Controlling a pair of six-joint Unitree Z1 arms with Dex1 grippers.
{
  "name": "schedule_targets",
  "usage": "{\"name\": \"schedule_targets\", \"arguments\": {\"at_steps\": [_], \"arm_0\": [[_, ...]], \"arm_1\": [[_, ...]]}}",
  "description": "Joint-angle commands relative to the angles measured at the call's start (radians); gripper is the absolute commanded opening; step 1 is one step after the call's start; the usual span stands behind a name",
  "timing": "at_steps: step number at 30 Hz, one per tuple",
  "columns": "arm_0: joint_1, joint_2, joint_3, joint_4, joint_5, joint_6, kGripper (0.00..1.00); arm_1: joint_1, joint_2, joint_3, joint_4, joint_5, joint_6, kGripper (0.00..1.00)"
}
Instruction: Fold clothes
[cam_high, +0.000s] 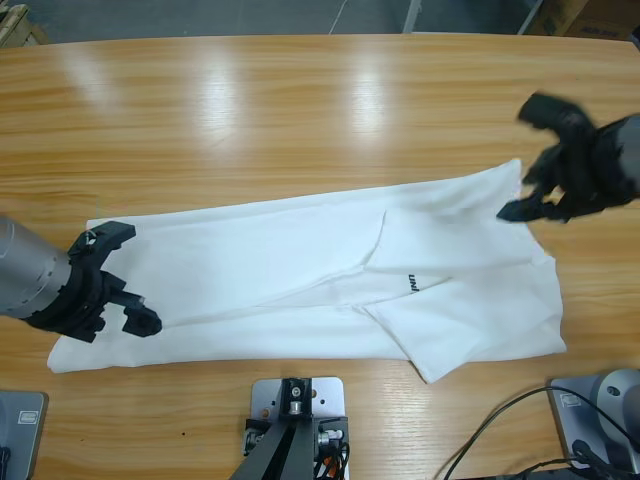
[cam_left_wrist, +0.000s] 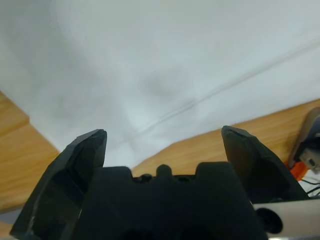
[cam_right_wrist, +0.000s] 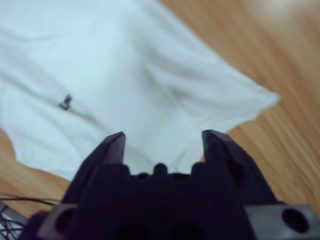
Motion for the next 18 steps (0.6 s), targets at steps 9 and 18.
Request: {"name": "schedule_targets", "arguments": {"at_steps": [9,18], "arm_0": [[-0.036,-0.029,0.147,-0.226,-0.019,0.075,0.969],[-0.082,-0.007,0.167,-0.288,-0.015,0.133,0.968]], "arm_1": [[0.230,0.186,0.072,-0.084,0.070,-0.148,0.945],[0.343,0.321,0.042,-0.075,0.029,-0.312,0.885]]}}
